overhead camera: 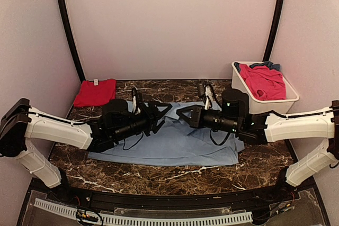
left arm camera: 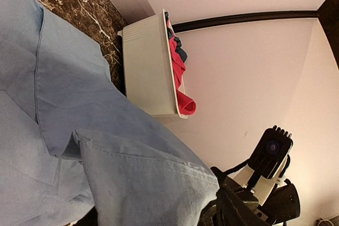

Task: Fold and stack the mixed laundry pile
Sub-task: Adjust the 1/3-folded shirt at the center of the board.

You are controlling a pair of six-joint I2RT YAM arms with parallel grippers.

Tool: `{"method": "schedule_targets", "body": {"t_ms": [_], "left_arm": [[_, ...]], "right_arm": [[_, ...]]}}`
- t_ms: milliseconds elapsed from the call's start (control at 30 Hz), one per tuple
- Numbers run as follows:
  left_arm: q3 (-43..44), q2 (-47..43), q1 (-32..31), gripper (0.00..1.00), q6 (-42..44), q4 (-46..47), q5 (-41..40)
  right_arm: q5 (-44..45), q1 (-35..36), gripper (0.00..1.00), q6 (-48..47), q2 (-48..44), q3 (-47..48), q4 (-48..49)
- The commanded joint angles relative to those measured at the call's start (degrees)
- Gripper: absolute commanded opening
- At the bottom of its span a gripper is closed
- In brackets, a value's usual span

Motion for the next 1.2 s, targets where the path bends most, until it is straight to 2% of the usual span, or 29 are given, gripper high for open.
{"method": "schedule_targets", "body": {"t_ms": [0, 33, 67, 100, 133, 200, 267, 300, 400, 467, 533, 667, 800, 1067, 1167], "left_arm": [[-0.2, -1.0, 0.6, 0.52, -0.8, 2.6, -1.4], [0.2, -0.4, 0.7, 0.49, -0.7, 3.1, -0.9], [0.3, -0.1, 0.9, 0.39, -0.7, 3.6, -0.6], [0.3, 0.4, 1.0, 0.35, -0.7, 4.7, 0.0], [0.2, 0.6, 1.2, 0.25, -0.9, 5.2, 0.2], [0.0, 0.8, 1.6, 0.13, -1.1, 5.9, 0.6], [0.0, 0.4, 2.0, 0.03, -0.7, 5.5, 0.9], [0.1, -0.1, 2.1, 0.01, -0.3, 4.6, 1.3], [4.2, -2.0, 2.9, 0.0, 4.4, -3.8, 2.5], [9.0, -3.6, 2.9, 0.0, 9.8, -14.0, 2.7], [14.0, -4.5, 3.0, 0.0, 15.5, -23.8, 4.9], [21.9, -5.0, 3.1, 0.0, 24.8, -42.9, 6.5], [25.7, -5.9, 3.1, 0.0, 30.4, -51.1, 7.6], [30.1, -3.2, 3.7, 0.0, 33.2, -51.9, 11.2], [31.9, -2.1, 4.7, 0.0, 32.8, -51.8, 12.4]], "right_arm": [[-1.0, 1.3, 0.0, -0.9, -0.7, -1.3, 3.3], [-1.1, 1.4, 0.0, -0.8, -0.5, -1.4, 3.5], [-1.1, 1.7, 0.0, -0.7, -0.2, -1.5, 3.7], [-1.2, 1.8, 0.0, -0.7, -0.2, -1.6, 4.0], [-1.1, 1.9, 0.0, -0.7, -0.2, -1.7, 4.2], [-0.9, 2.1, 0.0, -0.8, -0.4, -1.7, 4.3], [-0.6, 2.1, 0.0, -1.2, -0.9, -1.7, 3.8], [-0.3, 2.1, 0.0, -1.6, -1.2, -1.6, 3.1], [1.2, 2.0, 0.18, -3.3, -2.9, -0.4, -1.5], [1.7, 1.3, 0.27, -4.6, -4.5, 1.1, -5.9], [2.0, 0.0, 0.46, -5.0, -6.9, 1.9, -10.1], [0.7, -4.0, 0.66, -5.4, -12.9, 0.1, -13.4], [0.3, -7.5, 0.75, -8.1, -17.1, 0.2, -19.1], [-3.6, -7.6, 0.78, -28.3, -15.4, 6.4, -29.6], [0.1, -5.3, 0.79, -35.5, -14.5, 6.5, -30.8]]}}
